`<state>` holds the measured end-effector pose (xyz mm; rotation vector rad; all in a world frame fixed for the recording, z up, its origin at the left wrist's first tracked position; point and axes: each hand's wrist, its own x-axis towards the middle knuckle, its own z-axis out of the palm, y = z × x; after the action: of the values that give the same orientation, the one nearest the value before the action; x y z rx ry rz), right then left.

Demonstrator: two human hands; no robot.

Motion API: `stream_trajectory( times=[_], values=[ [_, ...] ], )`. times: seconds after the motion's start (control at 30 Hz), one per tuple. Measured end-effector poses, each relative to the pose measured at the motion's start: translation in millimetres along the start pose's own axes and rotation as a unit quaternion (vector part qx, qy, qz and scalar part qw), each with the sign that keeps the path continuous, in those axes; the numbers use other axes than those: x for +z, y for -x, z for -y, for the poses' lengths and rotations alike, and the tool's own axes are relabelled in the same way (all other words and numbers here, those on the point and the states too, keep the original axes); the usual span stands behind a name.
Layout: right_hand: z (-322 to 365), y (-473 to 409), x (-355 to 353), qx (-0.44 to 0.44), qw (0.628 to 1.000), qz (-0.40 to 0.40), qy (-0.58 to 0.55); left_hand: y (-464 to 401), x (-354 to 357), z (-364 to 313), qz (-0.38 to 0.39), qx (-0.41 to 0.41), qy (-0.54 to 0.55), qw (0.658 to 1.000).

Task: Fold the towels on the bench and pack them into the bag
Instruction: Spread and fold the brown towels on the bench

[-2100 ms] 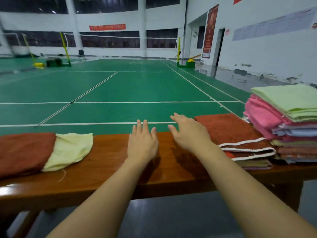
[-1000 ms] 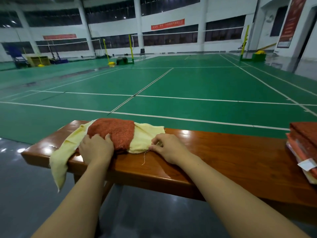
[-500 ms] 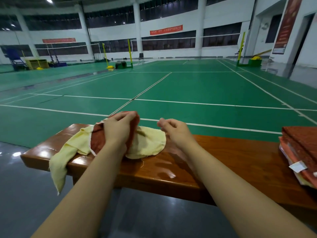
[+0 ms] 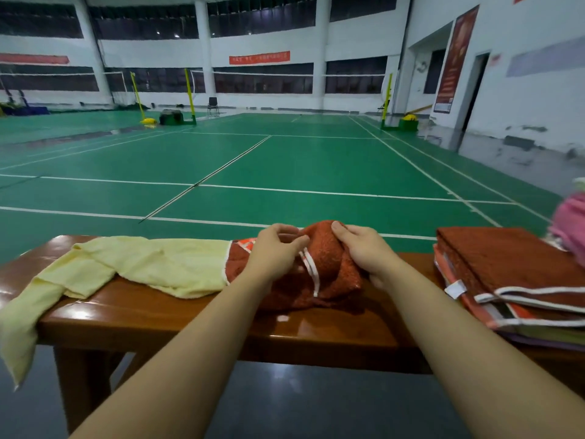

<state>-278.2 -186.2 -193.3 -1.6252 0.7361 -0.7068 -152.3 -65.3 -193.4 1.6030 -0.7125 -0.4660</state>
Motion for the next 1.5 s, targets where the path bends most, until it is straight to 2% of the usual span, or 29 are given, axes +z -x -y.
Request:
stream_trajectory(
  times=[0.1,0.2,0.27,0.33,0.4,0.47,0.57,0.77,0.83,0.87,0.93,0.97,1.03,1.07,1.17,1.3,1.43,1.5],
  values=[
    [7.6,14.7,-20.8,-0.013,1.000,0.009,0.002,-3.0,19.9,-1.2,-0.019,-0.113,0.122,0.986],
    [8.4,22.2,-36.3,-0.016,1.000,-0.012,0.017,6.1,38.9,-9.9,0.083,-0.234,0.212,0.945],
    [3.1,21.1,-45.0,-0.019,0.988,-0.044,0.147,13.1,52.9,-9.8,0.134,-0.290,0.256,0.912],
    [-2.3,20.6,-52.7,-0.037,0.940,-0.114,0.320,17.6,66.4,-9.7,0.152,-0.317,0.288,0.891],
    [-2.7,27.7,-54.9,-0.091,0.912,-0.180,0.356,18.9,77.6,-11.2,0.150,-0.323,0.302,0.884],
    [-2.7,29.4,-53.5,-0.133,0.917,-0.154,0.343,19.0,86.5,-13.1,0.132,-0.311,0.320,0.885],
    [-9.8,28.9,-45.4,-0.047,0.958,-0.058,0.276,22.8,97.1,-14.6,0.136,-0.289,0.332,0.887],
    [-14.5,33.7,-58.7,0.020,0.994,-0.050,0.094,22.7,100.0,-9.8,0.073,-0.274,0.319,0.904],
    [-7.8,31.4,-63.6,0.074,0.996,-0.042,-0.017,18.3,93.6,-13.8,0.074,-0.278,0.336,0.897],
    [-1.4,29.1,-66.8,0.117,0.986,-0.033,-0.110,14.6,87.4,-17.9,0.076,-0.277,0.363,0.886],
    [18.4,21.9,-78.9,0.163,0.935,-0.027,-0.313,2.3,69.9,-31.0,0.059,-0.249,0.463,0.849],
    [29.8,17.9,-86.4,0.148,0.900,-0.048,-0.407,-6.0,58.4,-38.7,0.039,-0.214,0.503,0.837],
    [57.6,14.7,-98.4,0.069,0.832,-0.122,-0.537,-21.0,31.4,-60.3,-0.024,-0.127,0.524,0.842],
    [70.9,16.3,-101.9,0.019,0.822,-0.175,-0.541,-24.8,18.6,-72.3,-0.067,-0.090,0.512,0.852],
    [108.4,28.4,-101.5,-0.089,0.854,-0.301,-0.415,-17.7,-9.3,-112.3,-0.159,0.018,0.488,0.858],
    [148.5,48.8,-89.5,-0.170,0.850,-0.359,-0.347,16.3,-19.4,-164.6,-0.189,0.128,0.451,0.863],
    [173.8,79.4,-81.5,-0.280,0.813,-0.452,-0.236,55.7,-22.5,-195.6,-0.236,0.204,0.336,0.889],
    [188.1,101.6,-80.9,-0.349,0.778,-0.483,-0.201,73.0,-27.5,-205.2,-0.270,0.249,0.293,0.883]
  ],
)
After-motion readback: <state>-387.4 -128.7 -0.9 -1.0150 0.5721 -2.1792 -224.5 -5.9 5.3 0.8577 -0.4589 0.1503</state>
